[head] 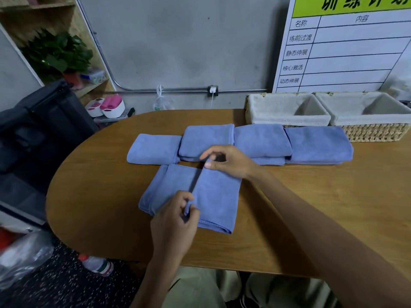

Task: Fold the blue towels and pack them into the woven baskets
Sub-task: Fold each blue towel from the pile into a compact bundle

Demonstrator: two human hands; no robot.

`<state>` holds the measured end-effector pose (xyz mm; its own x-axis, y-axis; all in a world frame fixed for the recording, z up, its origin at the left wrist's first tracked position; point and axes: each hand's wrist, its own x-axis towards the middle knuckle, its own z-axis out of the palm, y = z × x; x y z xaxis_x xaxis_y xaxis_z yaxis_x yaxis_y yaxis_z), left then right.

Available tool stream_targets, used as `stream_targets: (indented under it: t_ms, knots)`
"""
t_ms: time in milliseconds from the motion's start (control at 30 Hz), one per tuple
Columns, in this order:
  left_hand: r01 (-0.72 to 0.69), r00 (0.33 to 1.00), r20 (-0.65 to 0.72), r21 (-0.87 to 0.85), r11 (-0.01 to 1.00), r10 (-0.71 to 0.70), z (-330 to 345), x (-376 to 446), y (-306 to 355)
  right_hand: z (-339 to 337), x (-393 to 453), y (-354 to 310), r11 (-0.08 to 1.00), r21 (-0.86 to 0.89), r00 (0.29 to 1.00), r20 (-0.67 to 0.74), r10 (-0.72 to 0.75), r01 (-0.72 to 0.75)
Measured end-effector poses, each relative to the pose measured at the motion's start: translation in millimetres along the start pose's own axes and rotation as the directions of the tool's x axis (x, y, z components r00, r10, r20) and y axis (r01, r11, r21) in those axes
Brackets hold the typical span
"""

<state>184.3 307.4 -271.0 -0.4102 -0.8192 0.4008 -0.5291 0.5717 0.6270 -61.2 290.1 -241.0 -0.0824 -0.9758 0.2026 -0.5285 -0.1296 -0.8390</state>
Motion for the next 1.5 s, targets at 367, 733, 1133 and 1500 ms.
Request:
stream_targets:
  t_ms: [367,733,1133,1500]
  knots:
    - [-0.124,0.988,0.112,0.161,0.979,0.107,0.2,2.8,-16.9,9.2,-20.5,7.5,0.976,-0.204,0.992,-0.112,0.050,-0.072]
    - [-0.562,0.812,0.227,0.056,0.825,0.537,10.0,-21.6,14.9,-4.8,-73.1,21.3,0.993,0.031,0.968,-0.222,0.121,-0.117]
    - [-0.588,0.795,0.269,0.121,0.799,0.544,13.3,-26.6,17.5,-13.1,-104.7,18.3,0.990,-0.079,0.963,-0.252,0.095,-0.119]
    - [-0.699,0.711,0.172,0.068,0.712,0.682,8.5,-30.8,14.1,-8.4,-127.5,3.3,0.998,-0.020,0.976,-0.212,0.046,-0.052]
